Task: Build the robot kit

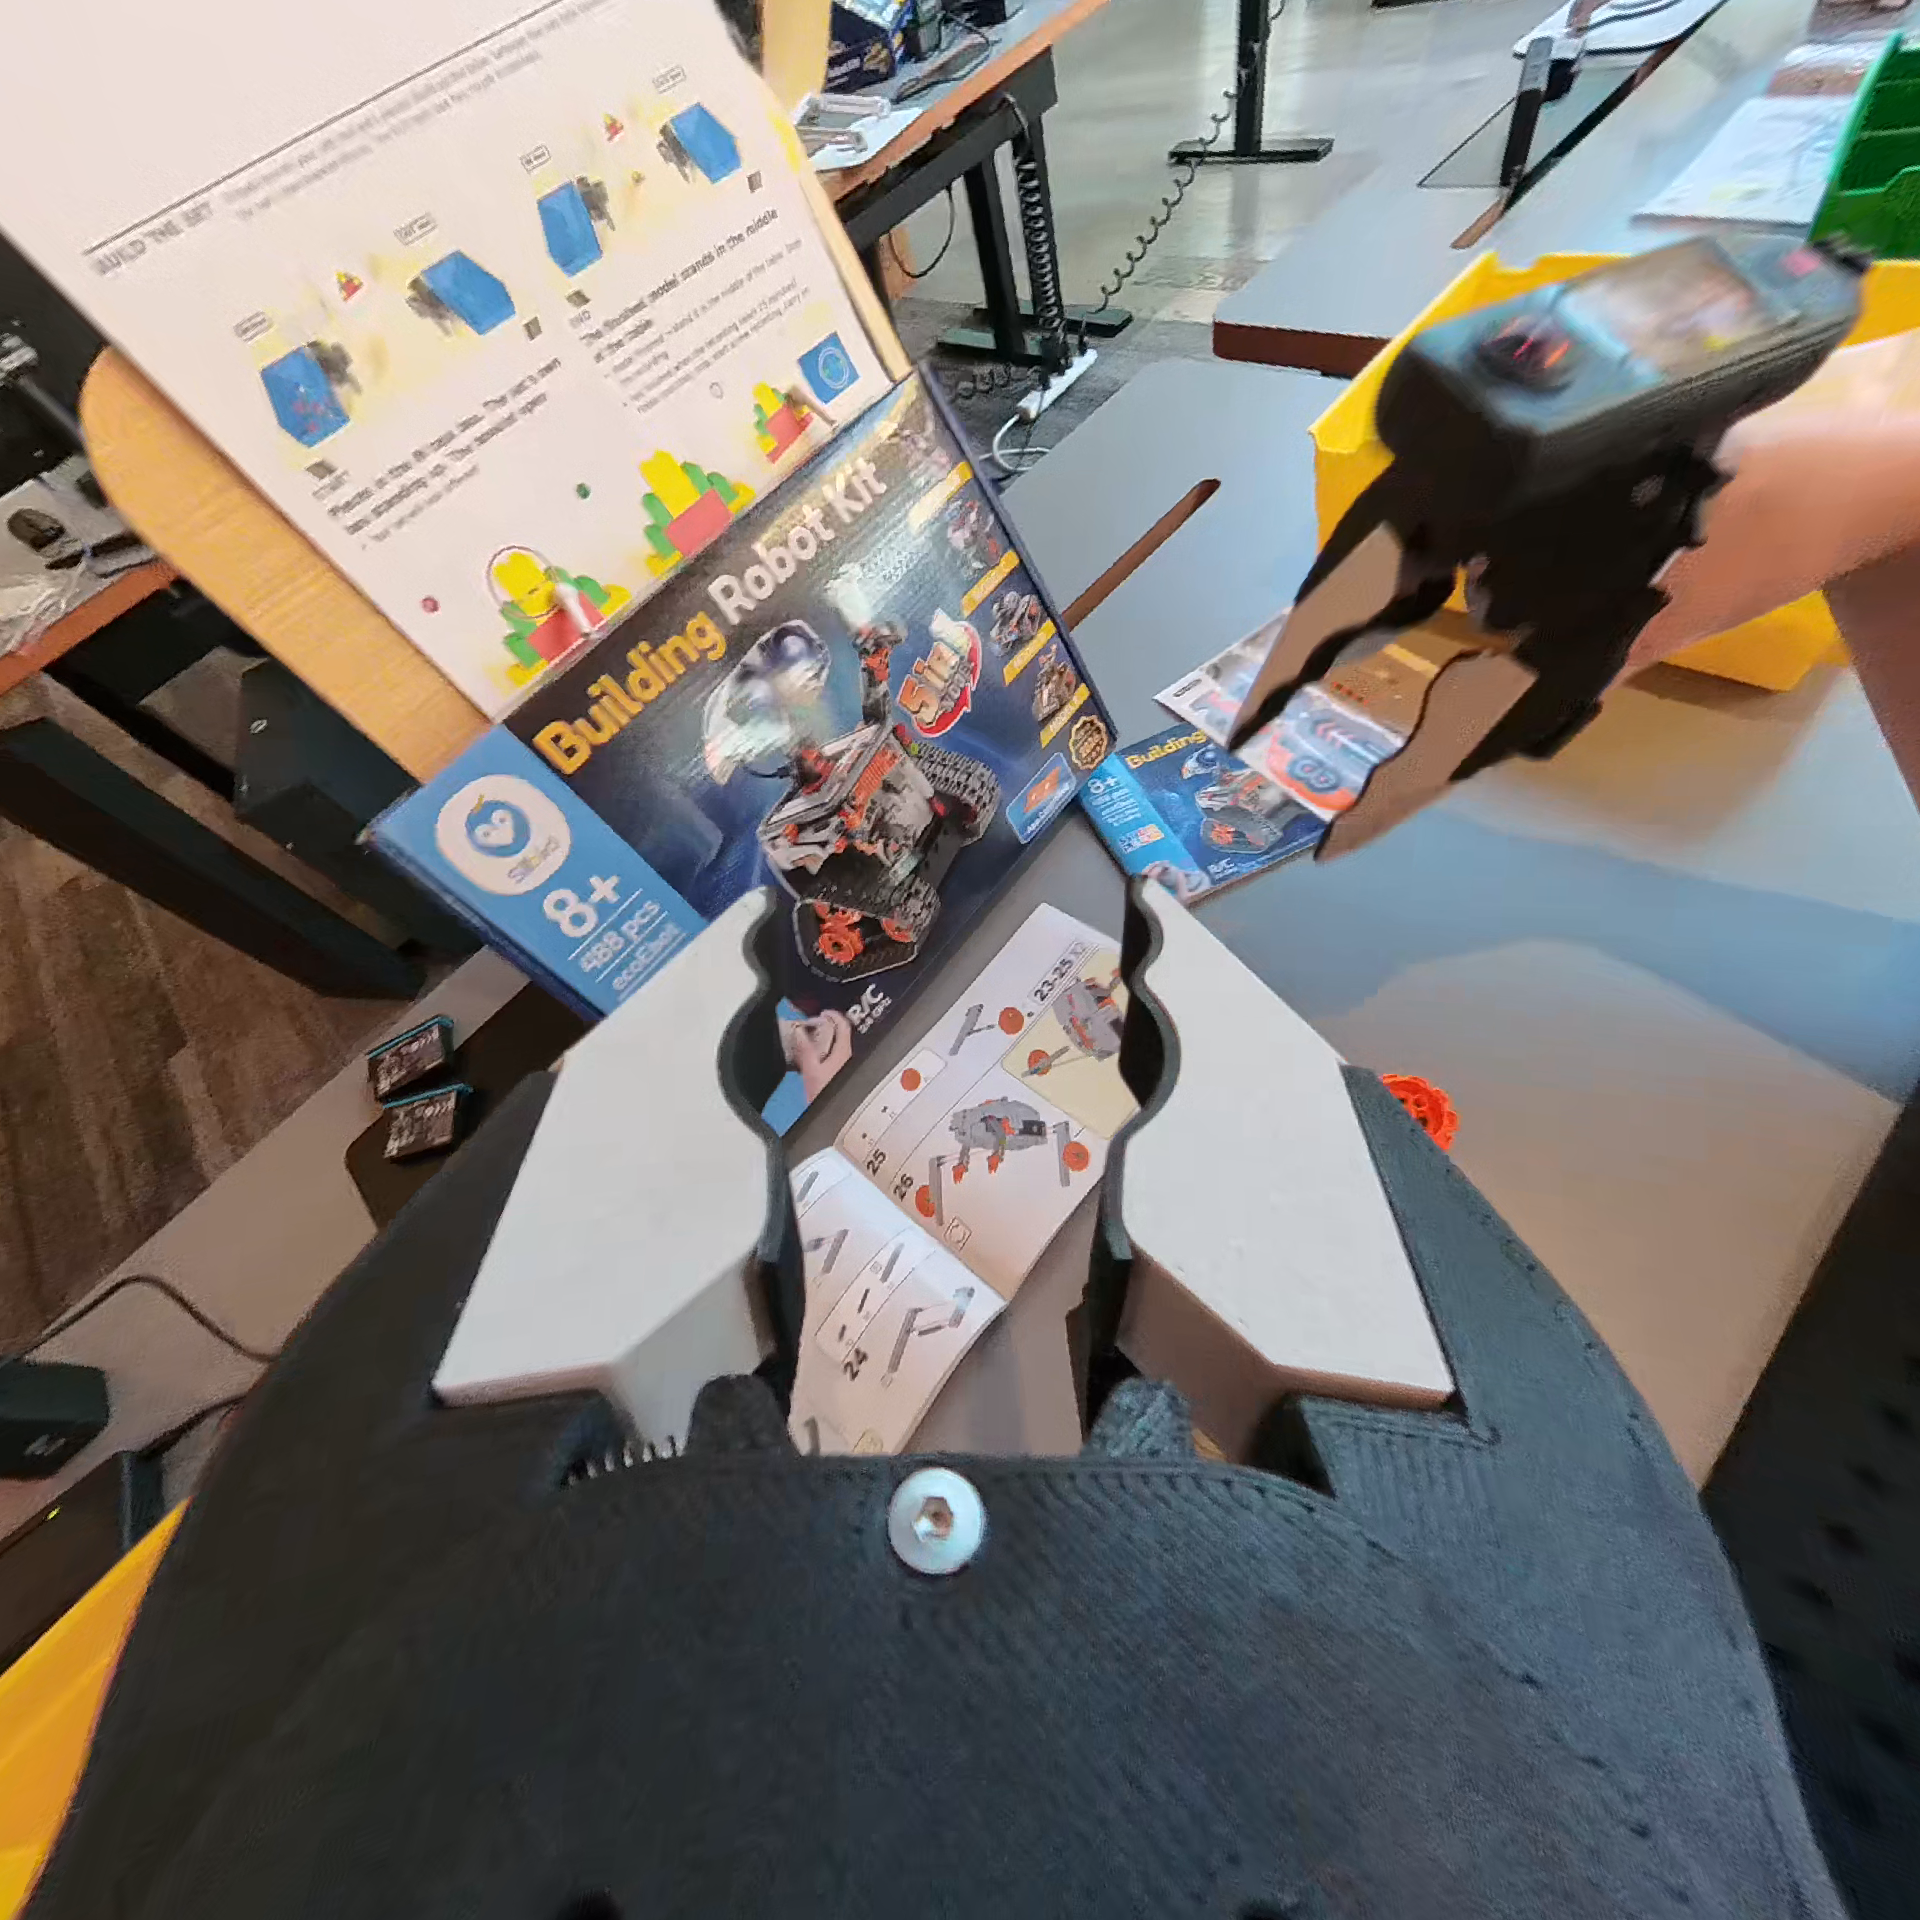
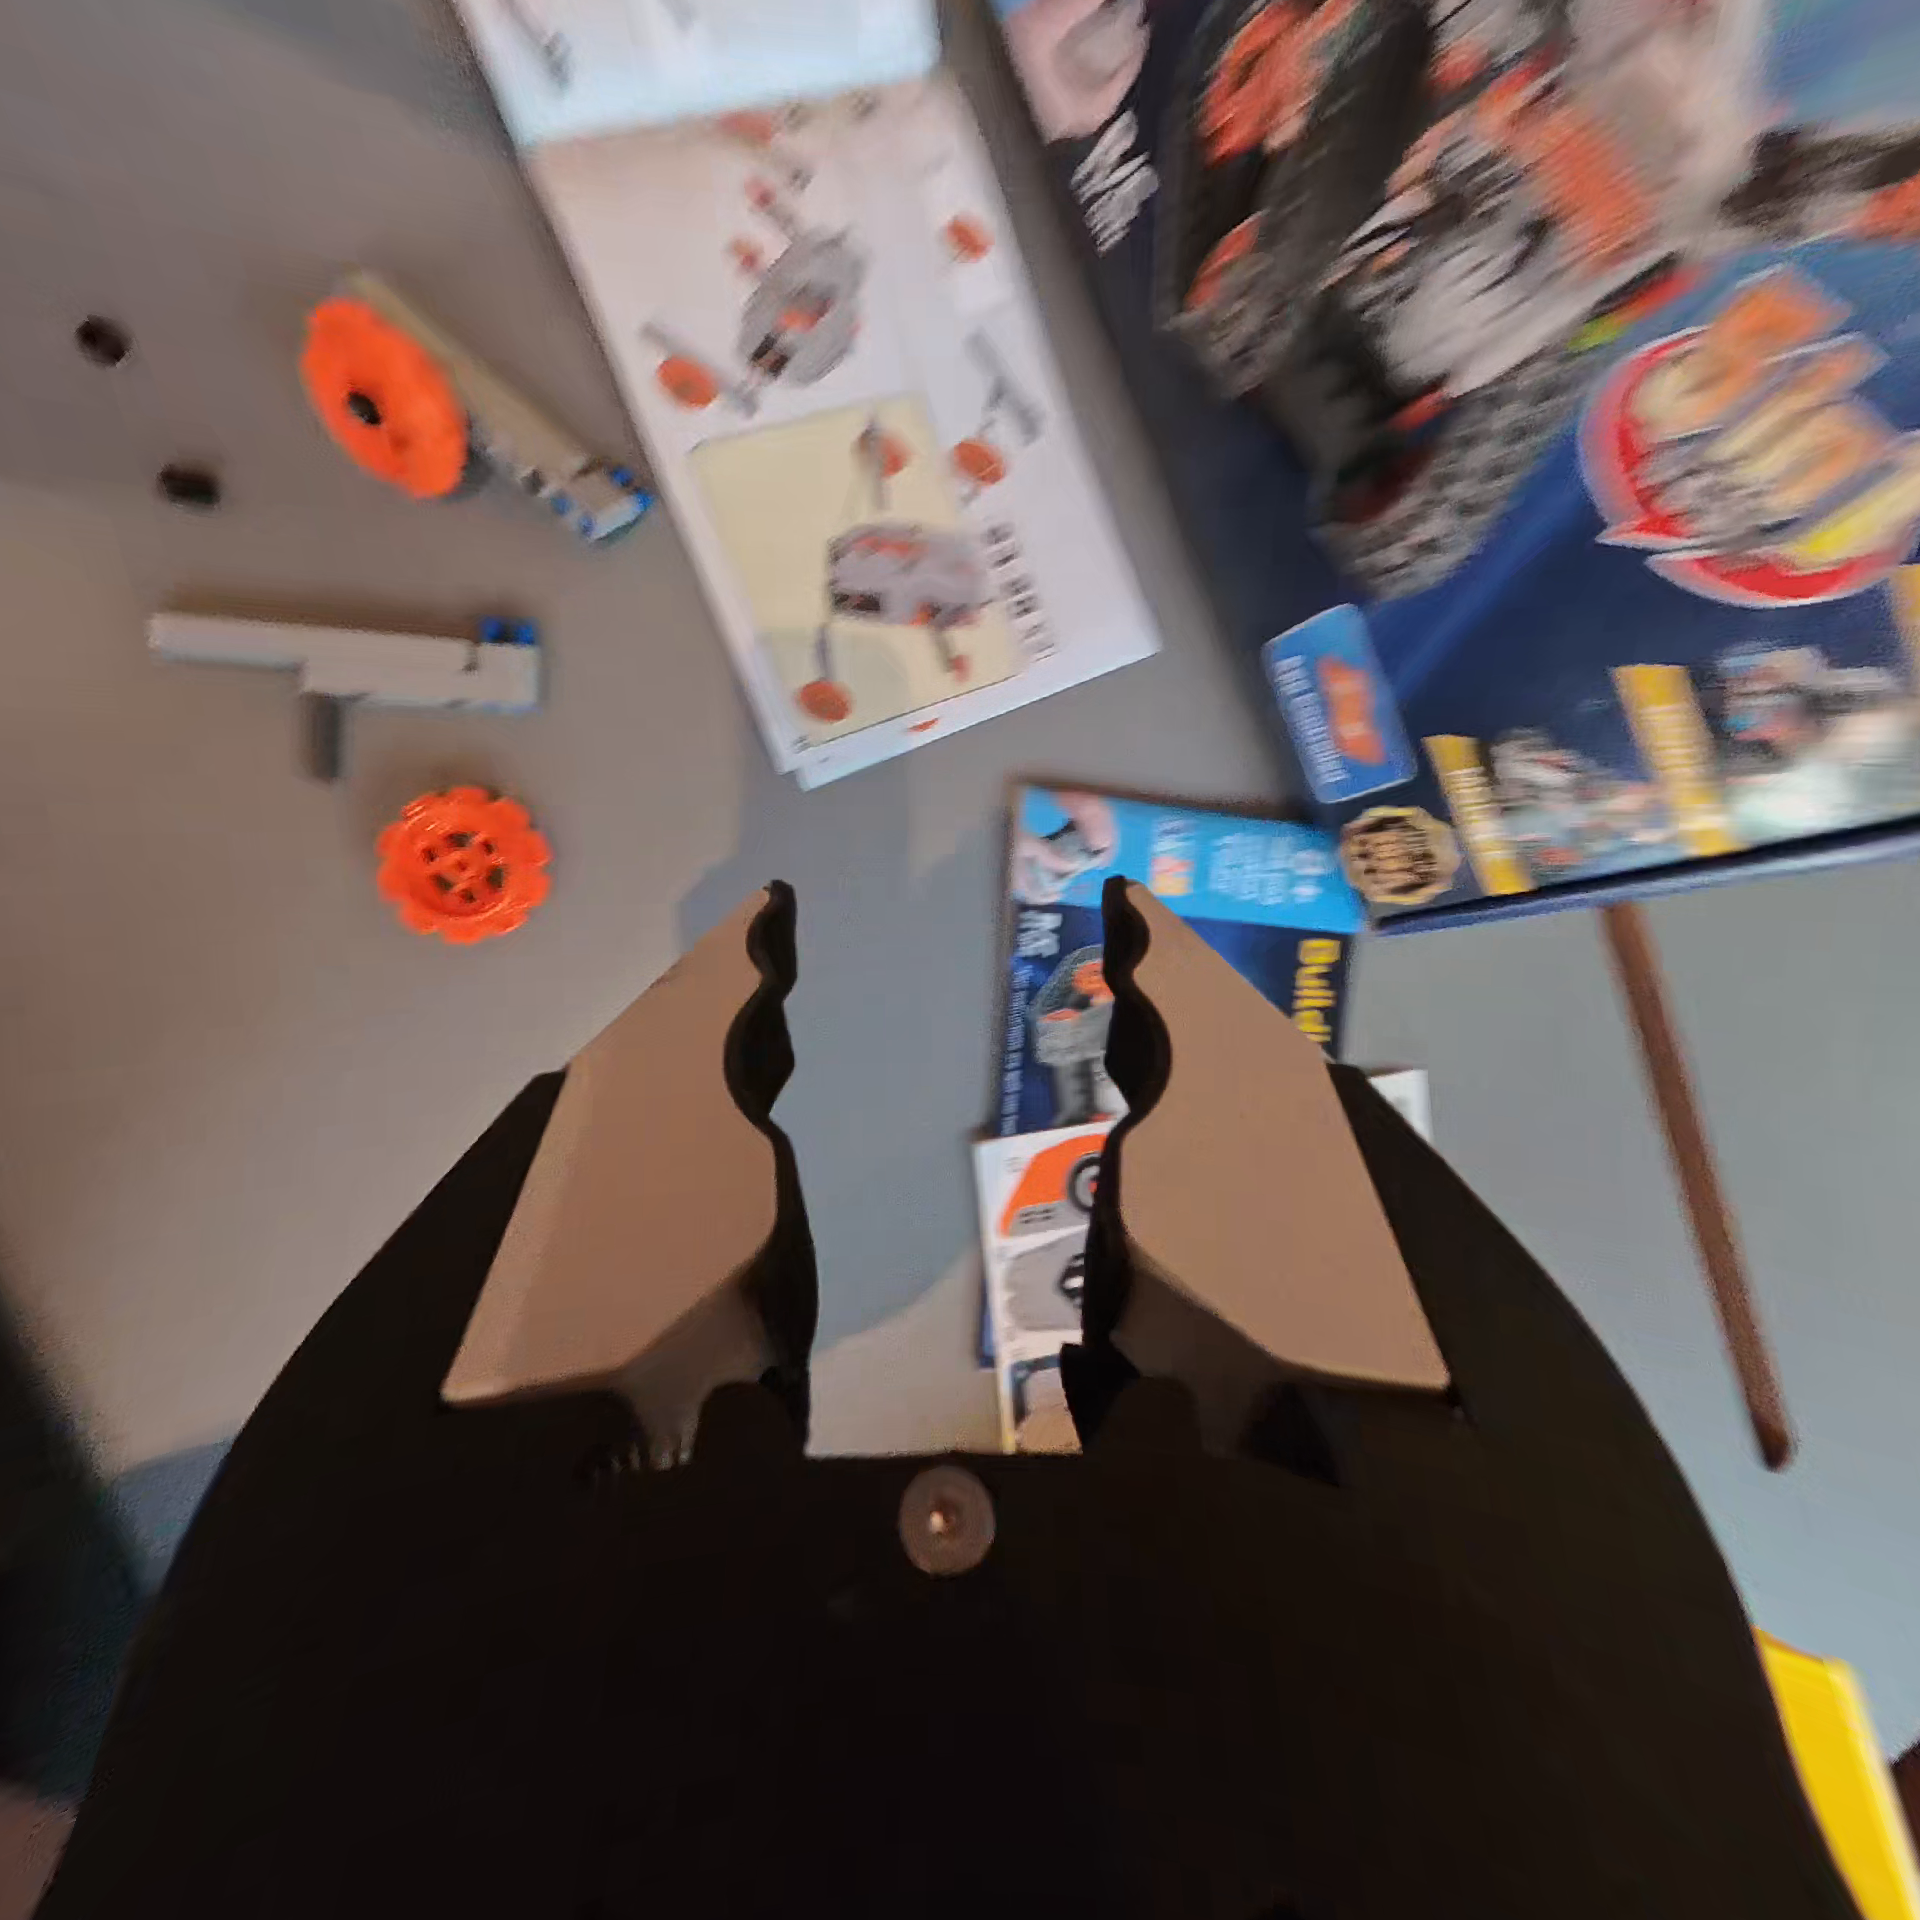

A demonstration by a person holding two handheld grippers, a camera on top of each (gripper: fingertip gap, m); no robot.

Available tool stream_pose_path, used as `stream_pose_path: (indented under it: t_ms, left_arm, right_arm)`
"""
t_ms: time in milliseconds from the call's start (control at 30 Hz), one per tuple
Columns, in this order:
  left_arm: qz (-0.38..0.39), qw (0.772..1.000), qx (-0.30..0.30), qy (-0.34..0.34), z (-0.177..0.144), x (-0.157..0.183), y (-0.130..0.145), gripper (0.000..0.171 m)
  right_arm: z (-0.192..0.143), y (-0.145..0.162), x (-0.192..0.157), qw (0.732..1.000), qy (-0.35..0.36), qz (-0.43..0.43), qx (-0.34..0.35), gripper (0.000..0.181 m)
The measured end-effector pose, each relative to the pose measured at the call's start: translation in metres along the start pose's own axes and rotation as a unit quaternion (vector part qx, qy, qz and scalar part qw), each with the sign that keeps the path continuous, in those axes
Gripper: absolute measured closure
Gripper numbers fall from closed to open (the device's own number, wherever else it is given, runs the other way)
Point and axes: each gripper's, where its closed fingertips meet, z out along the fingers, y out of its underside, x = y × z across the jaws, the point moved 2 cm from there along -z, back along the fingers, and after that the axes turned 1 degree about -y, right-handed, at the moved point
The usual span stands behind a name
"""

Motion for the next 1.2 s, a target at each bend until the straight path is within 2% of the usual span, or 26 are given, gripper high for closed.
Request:
stream_pose_path:
  t_ms: [67, 167, 233, 333, 467, 567, 667, 1200]
  left_arm:
    - [0.005, 1.000, -0.002, 0.021, 0.005, 0.011, -0.002, 0.108]
    - [0.013, 0.999, -0.010, 0.035, 0.009, 0.021, -0.002, 0.108]
    - [0.018, 0.999, -0.015, 0.032, 0.010, 0.022, -0.001, 0.108]
    - [0.015, 0.999, -0.014, 0.032, 0.010, 0.022, -0.001, 0.107]
    - [0.004, 0.999, -0.011, 0.036, 0.011, 0.021, -0.002, 0.108]
    - [0.002, 0.999, -0.014, 0.040, 0.014, 0.022, -0.001, 0.108]
    - [0.007, 0.999, -0.021, 0.042, 0.017, 0.026, 0.000, 0.107]
    - [0.005, 0.998, -0.033, 0.057, 0.024, 0.036, 0.000, 0.108]
  right_arm:
    - [0.012, 0.012, -0.016, 0.997, -0.037, -0.001, -0.063, 0.121]
    - [0.023, 0.041, -0.024, 0.983, -0.039, 0.012, -0.181, 0.122]
    - [0.026, 0.050, -0.028, 0.972, -0.042, 0.044, -0.227, 0.132]
    - [0.027, 0.061, -0.028, 0.952, -0.033, 0.130, -0.277, 0.131]
    - [0.026, 0.071, -0.032, 0.922, -0.041, 0.239, -0.302, 0.130]
    - [0.026, 0.080, -0.042, 0.908, -0.072, 0.260, -0.321, 0.137]
    - [0.025, 0.088, -0.047, 0.895, -0.091, 0.276, -0.339, 0.133]
    - [0.023, 0.090, -0.055, 0.886, -0.149, 0.299, -0.322, 0.134]
